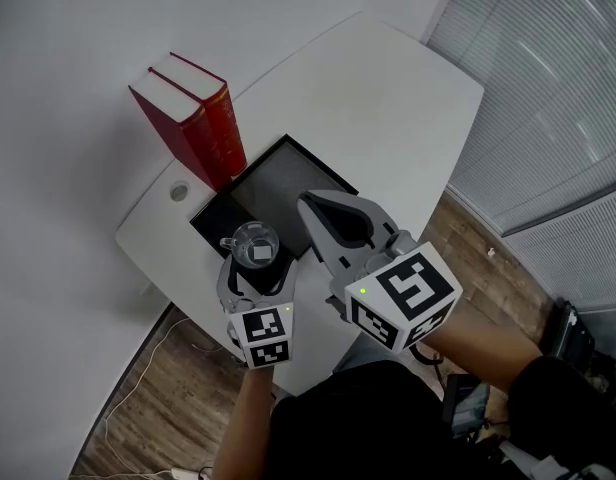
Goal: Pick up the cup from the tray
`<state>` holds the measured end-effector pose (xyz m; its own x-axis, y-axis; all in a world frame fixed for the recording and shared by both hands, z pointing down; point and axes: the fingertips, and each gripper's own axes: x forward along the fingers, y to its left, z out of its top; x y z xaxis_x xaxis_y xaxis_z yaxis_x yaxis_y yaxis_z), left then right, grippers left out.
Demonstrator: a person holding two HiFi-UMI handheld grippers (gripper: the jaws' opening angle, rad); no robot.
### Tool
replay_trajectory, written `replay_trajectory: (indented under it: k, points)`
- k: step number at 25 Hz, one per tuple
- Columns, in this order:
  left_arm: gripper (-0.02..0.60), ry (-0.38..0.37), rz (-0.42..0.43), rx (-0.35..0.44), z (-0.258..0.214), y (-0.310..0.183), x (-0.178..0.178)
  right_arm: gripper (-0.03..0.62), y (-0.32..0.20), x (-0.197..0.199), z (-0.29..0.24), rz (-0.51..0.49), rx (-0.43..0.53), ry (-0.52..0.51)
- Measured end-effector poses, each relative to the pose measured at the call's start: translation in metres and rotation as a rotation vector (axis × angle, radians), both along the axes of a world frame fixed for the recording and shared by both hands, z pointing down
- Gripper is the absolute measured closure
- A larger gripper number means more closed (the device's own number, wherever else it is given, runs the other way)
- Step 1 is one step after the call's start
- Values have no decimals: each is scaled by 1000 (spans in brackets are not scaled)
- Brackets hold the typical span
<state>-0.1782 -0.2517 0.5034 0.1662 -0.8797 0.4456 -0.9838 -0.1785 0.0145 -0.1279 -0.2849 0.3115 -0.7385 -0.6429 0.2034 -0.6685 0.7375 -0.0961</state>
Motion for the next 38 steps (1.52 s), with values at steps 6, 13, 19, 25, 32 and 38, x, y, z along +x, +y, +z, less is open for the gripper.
replay_trajectory:
  k: [6, 13, 19, 25, 32, 38]
  points:
    - [141, 15, -10, -6, 4, -7, -4, 580, -4, 0, -1, 1, -5, -3]
    - [141, 11, -7, -21, 11, -15, -7, 580, -11, -1, 5, 10, -15, -9]
    - [141, 2, 1, -19, 11, -22, -7, 580, -15, -2, 7, 15, -24, -10]
    - [142, 7, -5, -21, 12, -26, -8, 580, -16, -2, 11, 17, -31, -8]
    - [143, 4, -3, -21, 14, -32, -8, 580, -18, -1, 12, 25, -38, -8]
    - [143, 8, 1, -27, 16, -34, -7, 580, -19, -2, 13, 26, -43, -6]
